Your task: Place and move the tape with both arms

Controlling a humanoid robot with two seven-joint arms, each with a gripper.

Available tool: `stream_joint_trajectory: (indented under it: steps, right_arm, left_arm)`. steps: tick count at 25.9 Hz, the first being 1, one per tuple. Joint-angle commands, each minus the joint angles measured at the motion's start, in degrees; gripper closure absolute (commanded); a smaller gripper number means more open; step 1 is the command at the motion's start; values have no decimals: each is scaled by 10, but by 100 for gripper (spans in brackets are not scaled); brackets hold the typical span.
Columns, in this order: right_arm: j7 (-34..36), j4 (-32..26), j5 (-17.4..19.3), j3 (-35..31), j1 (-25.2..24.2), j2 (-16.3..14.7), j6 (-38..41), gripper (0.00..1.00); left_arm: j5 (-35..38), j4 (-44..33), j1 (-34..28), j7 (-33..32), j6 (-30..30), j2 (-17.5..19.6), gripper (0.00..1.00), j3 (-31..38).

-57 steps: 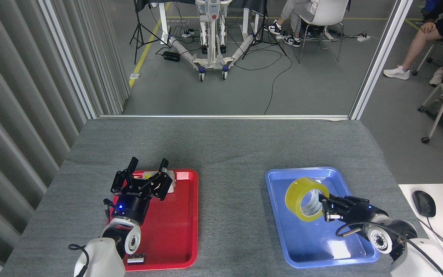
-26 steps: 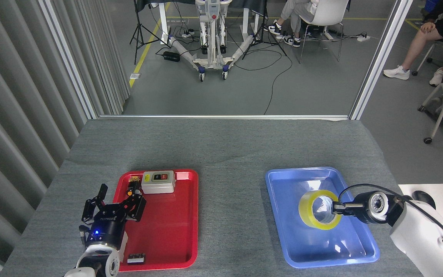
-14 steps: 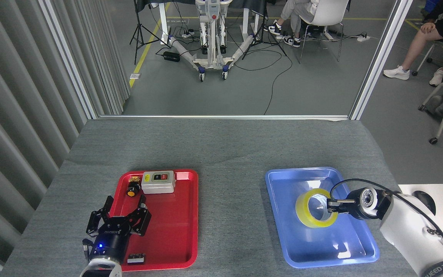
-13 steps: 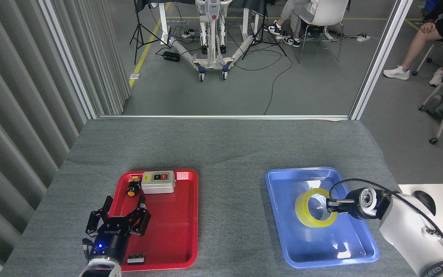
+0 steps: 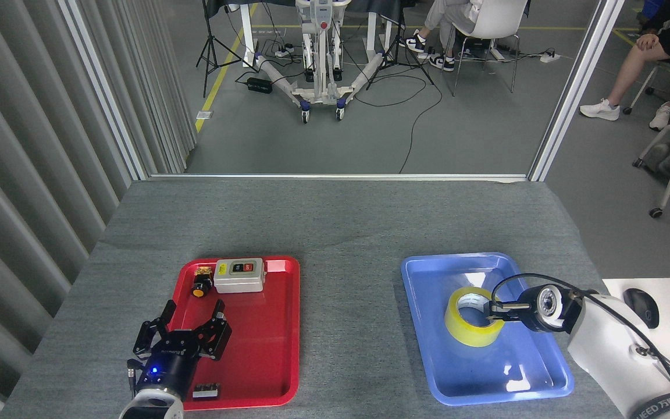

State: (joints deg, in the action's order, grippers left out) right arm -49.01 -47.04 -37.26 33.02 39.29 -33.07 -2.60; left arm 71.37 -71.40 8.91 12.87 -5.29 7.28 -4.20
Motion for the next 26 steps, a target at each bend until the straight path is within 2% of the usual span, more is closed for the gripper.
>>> stream_joint_trajectory:
  steps: [1,4,7,9,10,12,16,21,23,26]
  right_arm:
    - [8,-2,0,-1,-2,0,1,37]
    - [28,-18,-9,-3,-6,0,8,26]
    - [64,-60,-34,-17,-11,-2,11,17]
    - [93,-67,-54,-38,-24,-2,16,5]
    - [111,-72,-68,-49,-32,-2,22,4]
    - [148,-88,-105,-72,-46,-2,37,3]
    - [233,-143,-184,-143,-108,5,46,2]
    - [416,-186,-288,-225,-194,55,81,1]
    - [473,-203,-318,-258,-228,66,109,1]
    - [543,-238,-336,-302,-281,80,137,1]
  left_arm:
    - [0,-7,2,-7,-5,2,0,0]
    - [-2,-19,1,-7,-19,8,0,1]
    - [-3,-24,-1,-13,-17,8,0,1]
    - [-3,-25,-2,-14,-16,8,0,1]
    - [-3,-25,-3,-13,-16,8,0,1]
    - [-3,-25,-2,-10,-16,8,0,1]
    - [-3,-25,-4,-9,-19,9,0,1]
    - [-3,-25,3,-9,-20,9,0,1]
    - [-3,-25,6,-9,-21,10,0,1]
    - [-3,-25,16,-9,-22,9,0,1]
